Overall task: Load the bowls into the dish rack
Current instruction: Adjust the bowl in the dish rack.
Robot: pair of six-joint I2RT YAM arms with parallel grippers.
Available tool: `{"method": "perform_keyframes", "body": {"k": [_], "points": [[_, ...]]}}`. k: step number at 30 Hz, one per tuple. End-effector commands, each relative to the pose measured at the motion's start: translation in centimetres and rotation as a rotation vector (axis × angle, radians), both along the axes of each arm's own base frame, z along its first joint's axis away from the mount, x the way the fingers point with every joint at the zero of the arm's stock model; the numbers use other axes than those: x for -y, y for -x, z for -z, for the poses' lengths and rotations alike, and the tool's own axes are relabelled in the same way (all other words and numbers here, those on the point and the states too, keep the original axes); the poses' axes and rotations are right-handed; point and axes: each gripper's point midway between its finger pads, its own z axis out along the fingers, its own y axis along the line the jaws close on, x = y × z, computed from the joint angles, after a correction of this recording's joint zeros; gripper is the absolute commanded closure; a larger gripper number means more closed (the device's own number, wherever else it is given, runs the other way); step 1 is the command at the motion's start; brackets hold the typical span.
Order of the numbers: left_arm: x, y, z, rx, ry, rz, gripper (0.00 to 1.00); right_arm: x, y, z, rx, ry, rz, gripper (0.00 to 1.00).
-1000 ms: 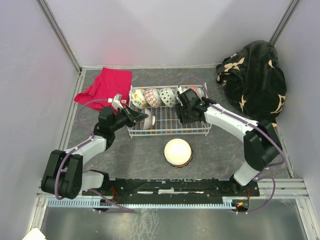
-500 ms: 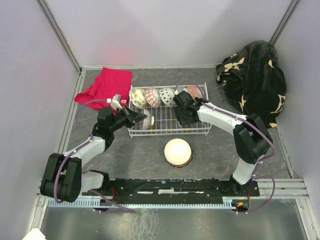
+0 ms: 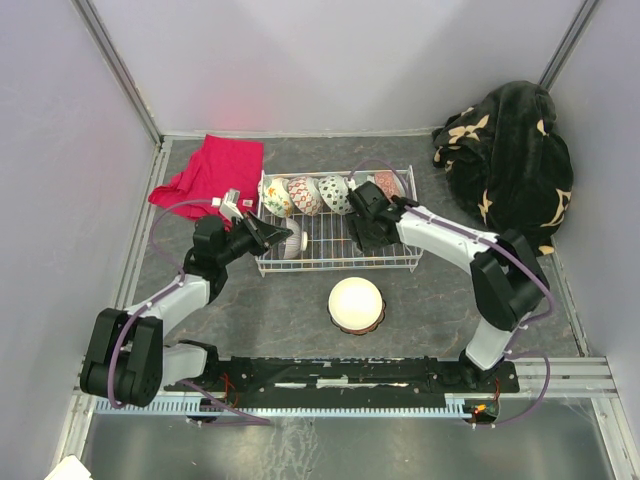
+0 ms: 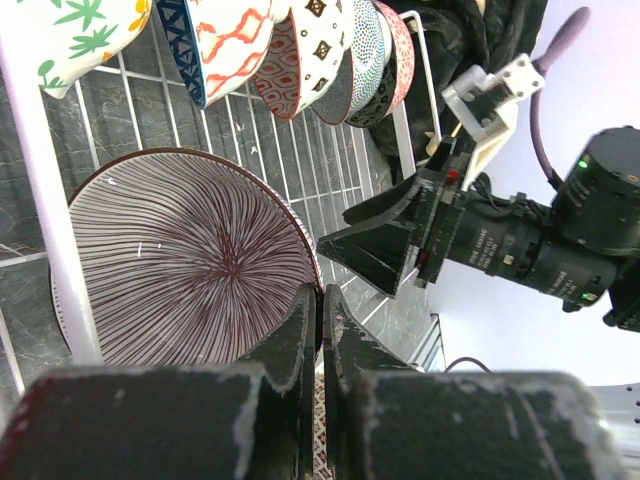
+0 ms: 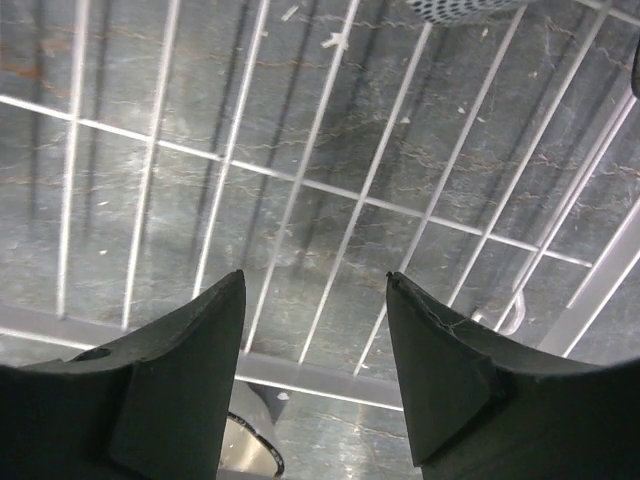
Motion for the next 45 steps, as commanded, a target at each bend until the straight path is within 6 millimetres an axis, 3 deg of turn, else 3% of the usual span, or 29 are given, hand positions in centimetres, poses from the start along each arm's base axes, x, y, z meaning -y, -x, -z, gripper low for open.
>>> {"method": "perform_keyframes", "body": {"k": [1,4,12,23,31,45], "points": [[-1.1,1.6,4.3,-0.14,-0.053,-0.02,0.97,-2.8,-0.3,-5.3,0.15,-0.193,-0.069,0.33],[-1.0,1.7,4.1,-0.136,-0.047,-0.018,0.97,-3.2,0.1,-7.0,0.197,-0.254,-0.094,0.33],[-0.4,2.0,2.3,-0.096,0.042,-0.003,0.97,-2.8,-0.2,-5.9,0.168,-0.198,-0.077,0.32],[-0.2,2.1,2.0,-0.088,0.089,-0.002,0.97,-3.8,0.1,-7.1,0.214,-0.229,-0.107,0.32],[-0.4,2.4,3.5,-0.115,0.083,-0.017,0.97,-5.7,1.0,-8.9,0.265,-0.309,-0.165,0.32],[-0.9,3.0,8.6,-0.238,0.006,-0.02,0.97,-7.4,1.7,-11.2,0.303,-0.454,-0.212,0.31]]}}
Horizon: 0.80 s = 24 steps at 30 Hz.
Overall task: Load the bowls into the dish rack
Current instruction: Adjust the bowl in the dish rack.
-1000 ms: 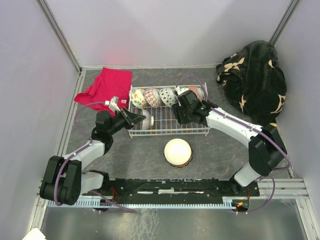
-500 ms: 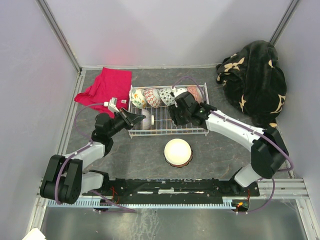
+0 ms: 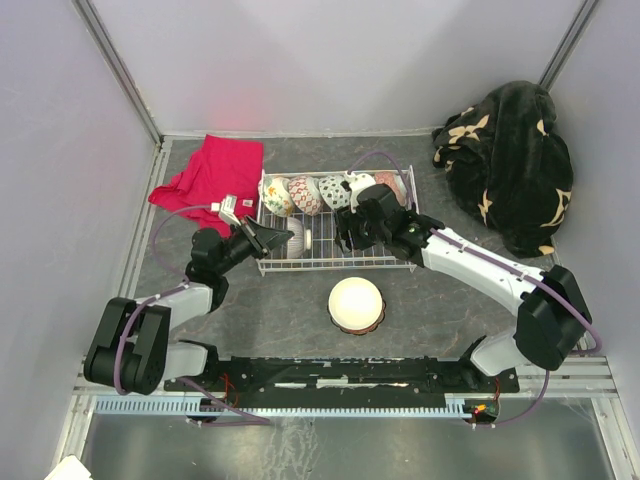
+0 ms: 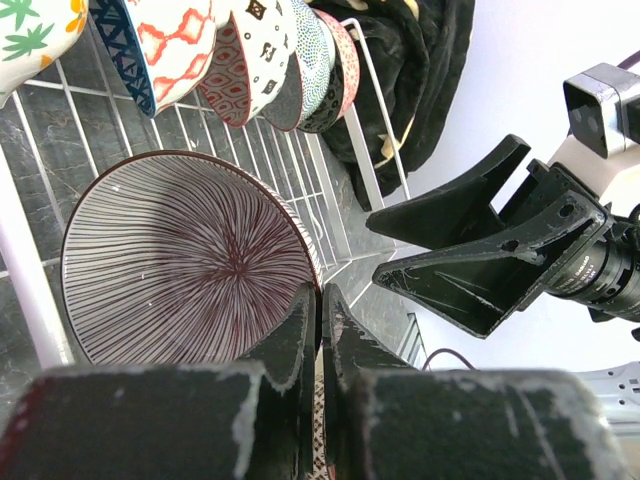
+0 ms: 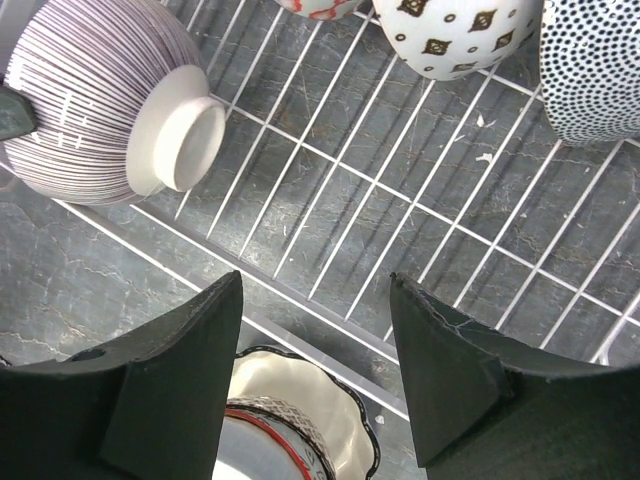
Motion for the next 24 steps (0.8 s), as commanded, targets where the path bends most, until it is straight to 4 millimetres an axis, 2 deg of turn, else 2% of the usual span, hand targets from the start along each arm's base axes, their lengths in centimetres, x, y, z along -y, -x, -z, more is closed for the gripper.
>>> {"method": "perform_keyframes", "body": {"k": [1,13,24], "points": [[-1.3,2.2,8.7,-0.333,-0.098,-0.04,0.97,-1.3,-0.3,-2.5,0.053,-0.088,-0.026,0.31],[-3.1,2.2,11.6,-0.402,-0.27,-0.088,0.97,-3.4,0.6,-2.5,0.007,-0.165,-0.105,0.31],[-3.4,2.5,13.6,-0.447,-0.305,-0.09,0.97,-3.4,0.5,-2.1,-0.001,-0.158,-0.098,0.32]]}}
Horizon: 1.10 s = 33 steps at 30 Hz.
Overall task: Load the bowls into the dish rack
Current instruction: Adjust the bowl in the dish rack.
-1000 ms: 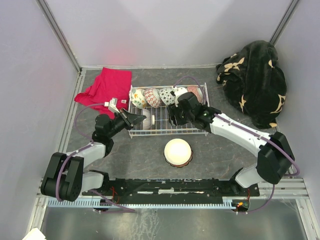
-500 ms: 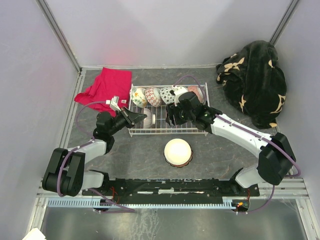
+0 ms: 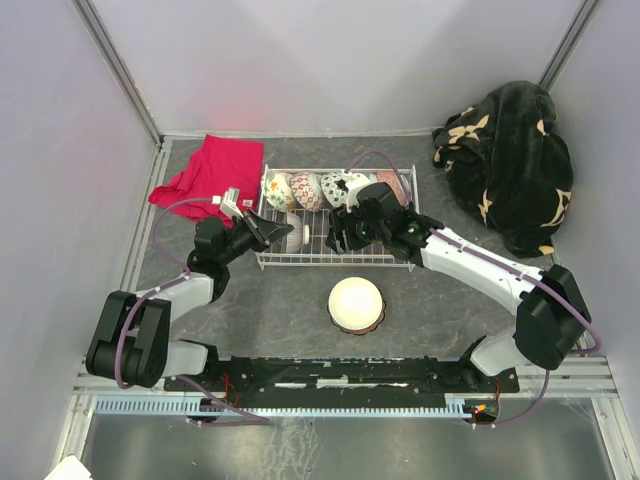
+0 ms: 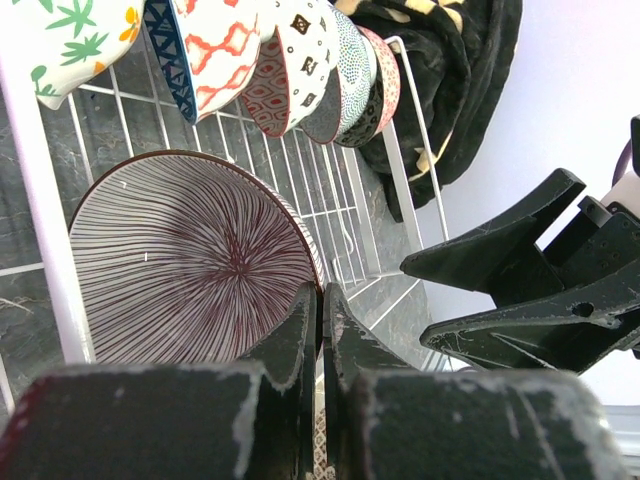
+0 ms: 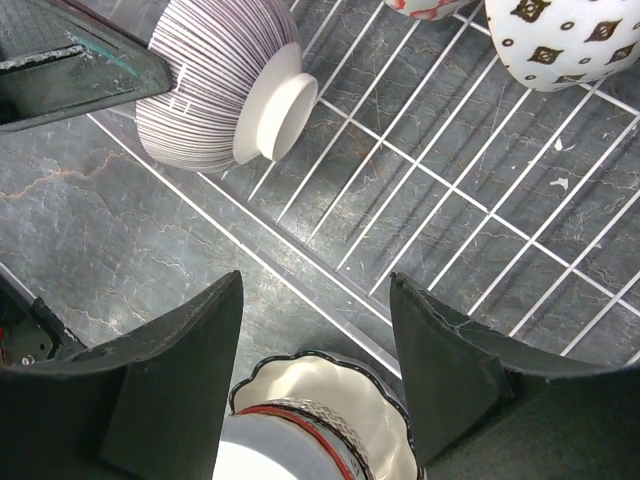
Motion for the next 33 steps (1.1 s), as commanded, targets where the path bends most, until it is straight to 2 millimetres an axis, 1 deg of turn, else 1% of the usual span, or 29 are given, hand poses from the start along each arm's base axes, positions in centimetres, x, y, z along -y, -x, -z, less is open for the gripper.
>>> {"method": "perform_keyframes", "body": {"k": [1,3,7,12,23,33], "points": [[-3.1,4.5,12.8,-0.414,-0.225,-0.071,0.97,-0.7,-0.5,-1.1,0.03,-0.036,-0.003,0.32],[-3.2,4.5,12.8,-0.416,-0.228,-0.072,0.97,-0.7,-0.6,-0.9,0.026,-0.031,0.001,0.32],[-3.4,4.6,12.8,-0.417,-0.241,-0.08,0.91,-0.6,-0.7,-0.7,0.024,-0.024,0.005,0.32],[-4.1,4.6,12.8,-0.424,-0.286,-0.099,0.88,-0.6,-0.9,-0.4,0.021,-0.011,0.014,0.32],[-5.3,4.4,11.8,-0.419,-0.365,-0.135,0.87,0.3,-1.7,0.8,0.019,0.057,0.061,0.31],[-6.1,4.7,12.1,-0.445,-0.428,-0.139,0.87,0.8,-1.9,1.1,0.017,0.081,0.084,0.31]]}}
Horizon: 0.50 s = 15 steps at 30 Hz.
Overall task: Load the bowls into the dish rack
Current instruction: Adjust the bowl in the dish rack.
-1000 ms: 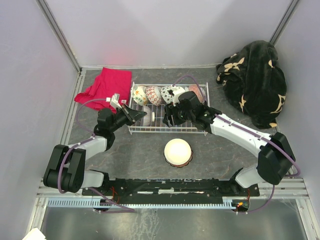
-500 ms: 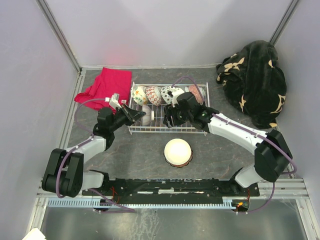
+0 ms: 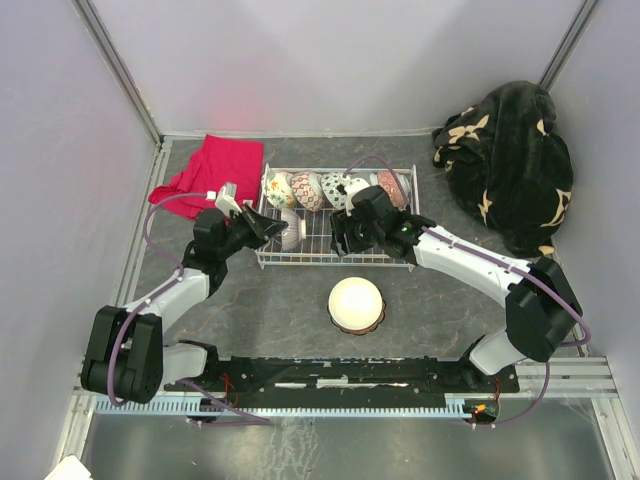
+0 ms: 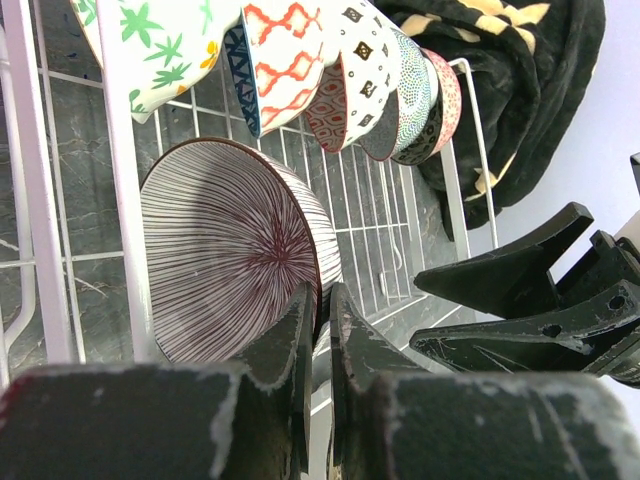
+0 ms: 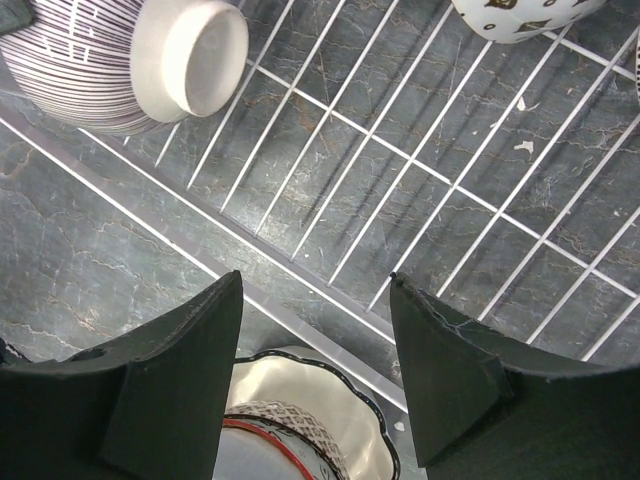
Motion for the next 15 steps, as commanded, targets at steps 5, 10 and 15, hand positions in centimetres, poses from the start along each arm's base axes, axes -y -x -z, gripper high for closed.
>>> {"method": "perform_keyframes", "body": {"k": [5,10,15], "points": [[-4.9,5.8,11.6,-0.41,-0.31,-0.085,0.86,-0.3,-1.1,-1.8,0.051,-0.013,0.022,0.31],[-5.5,5.8,11.3,-0.408,-0.332,-0.109,0.86,-0.1,-1.2,-1.8,0.052,-0.007,0.03,0.31],[-6.0,5.9,11.3,-0.411,-0.354,-0.135,0.86,0.1,-1.2,-1.8,0.053,0.003,0.031,0.31]]}}
